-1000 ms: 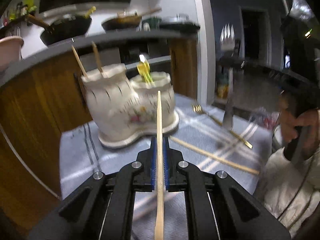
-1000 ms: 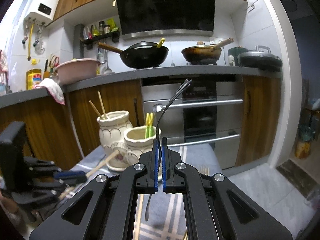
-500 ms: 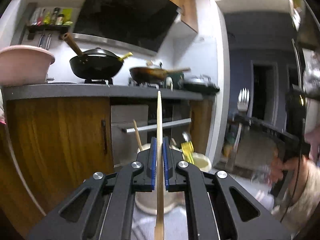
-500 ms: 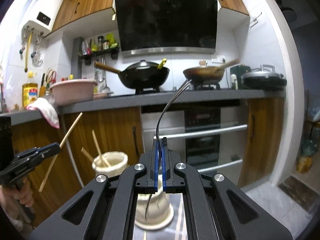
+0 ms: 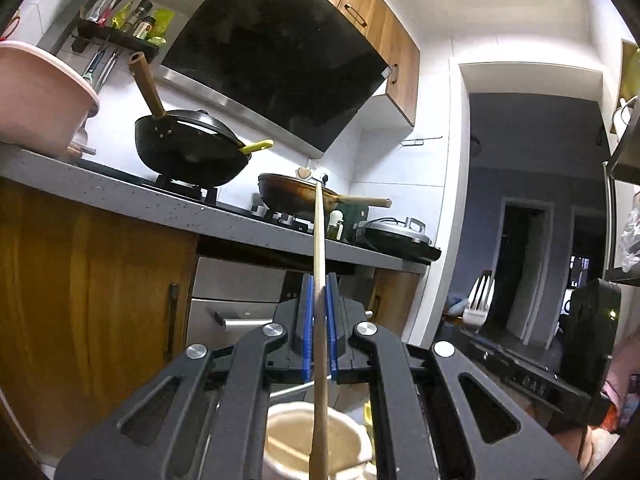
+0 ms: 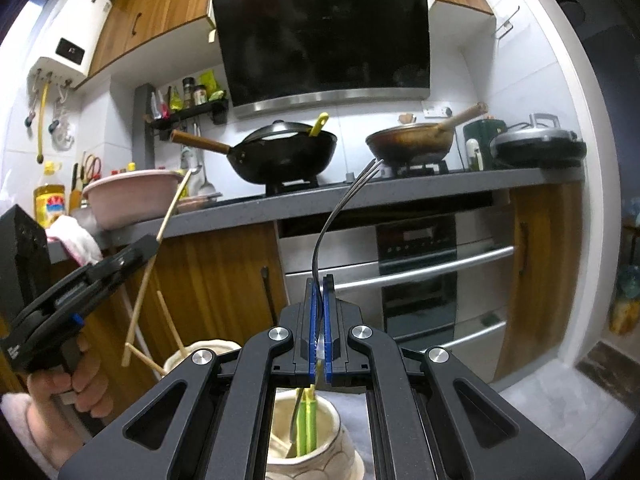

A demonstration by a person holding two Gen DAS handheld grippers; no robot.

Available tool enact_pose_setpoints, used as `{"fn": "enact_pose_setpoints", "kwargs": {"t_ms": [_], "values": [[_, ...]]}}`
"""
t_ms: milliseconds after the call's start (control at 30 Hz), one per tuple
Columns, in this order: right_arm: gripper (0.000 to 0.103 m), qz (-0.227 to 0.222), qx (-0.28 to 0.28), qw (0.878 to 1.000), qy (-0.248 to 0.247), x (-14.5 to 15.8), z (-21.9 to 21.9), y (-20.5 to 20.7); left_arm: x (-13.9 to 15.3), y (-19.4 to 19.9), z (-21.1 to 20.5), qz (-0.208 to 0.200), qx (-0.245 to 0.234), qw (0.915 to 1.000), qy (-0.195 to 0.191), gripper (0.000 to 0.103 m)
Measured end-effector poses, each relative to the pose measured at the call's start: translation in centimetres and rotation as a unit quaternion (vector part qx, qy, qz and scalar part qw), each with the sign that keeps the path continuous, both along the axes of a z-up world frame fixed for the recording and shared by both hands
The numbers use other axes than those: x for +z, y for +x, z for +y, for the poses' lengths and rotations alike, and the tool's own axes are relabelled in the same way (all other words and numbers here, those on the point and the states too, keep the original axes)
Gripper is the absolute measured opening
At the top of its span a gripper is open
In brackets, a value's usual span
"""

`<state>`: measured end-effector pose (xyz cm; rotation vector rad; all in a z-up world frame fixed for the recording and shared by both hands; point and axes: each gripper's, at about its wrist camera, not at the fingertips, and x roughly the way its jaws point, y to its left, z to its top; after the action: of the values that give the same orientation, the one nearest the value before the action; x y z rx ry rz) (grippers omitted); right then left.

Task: Organize utensils
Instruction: 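Carry the chopstick to the larger pot while the right tool carries the fork to the smaller pot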

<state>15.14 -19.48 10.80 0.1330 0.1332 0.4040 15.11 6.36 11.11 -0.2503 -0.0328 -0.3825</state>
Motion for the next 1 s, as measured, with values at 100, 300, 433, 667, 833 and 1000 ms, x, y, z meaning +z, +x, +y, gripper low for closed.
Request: {"fn": "enact_pose_setpoints", "kwargs": {"t_ms": [100, 300, 433, 667, 833, 1000], "values": [[0.004, 0.006, 0.002, 1.0, 0.0, -0.6, 0.1, 0.5, -0.3, 1.1, -0.5, 0.001, -0.002, 1.0, 0.0, 0.006], [0.004, 0.013, 0.006, 1.0, -0.005, -1.6, 0.2, 1.1, -1.1, 2.6, -0.8, 0.003, -0.014, 0.9999, -0.002, 0.006], [0.004, 0.019, 0.011, 1.0, -0.004, -1.9, 0.4, 1.4, -1.8, 3.0, -0.6, 0.008, -0.024, 0.9997, -0.006, 0.006], [0.004, 0.02, 0.011, 1.0, -0.008, -2.2, 0.8, 1.5, -2.2, 2.9, -0.3, 0.005, -0.039, 0.9992, -0.002, 0.006], [0.004, 0.023, 0.012, 1.0, -0.01, -2.4, 0.9, 1.5, -2.2, 2.5, 0.0, 0.007, -0.04, 0.9992, -0.003, 0.006], [0.004, 0.031, 0.029, 0.999, -0.022, -3.0, 1.1, 1.7, -2.4, 1.2, 0.3, 0.004, -0.036, 0.9993, 0.012, 0.006]]}}
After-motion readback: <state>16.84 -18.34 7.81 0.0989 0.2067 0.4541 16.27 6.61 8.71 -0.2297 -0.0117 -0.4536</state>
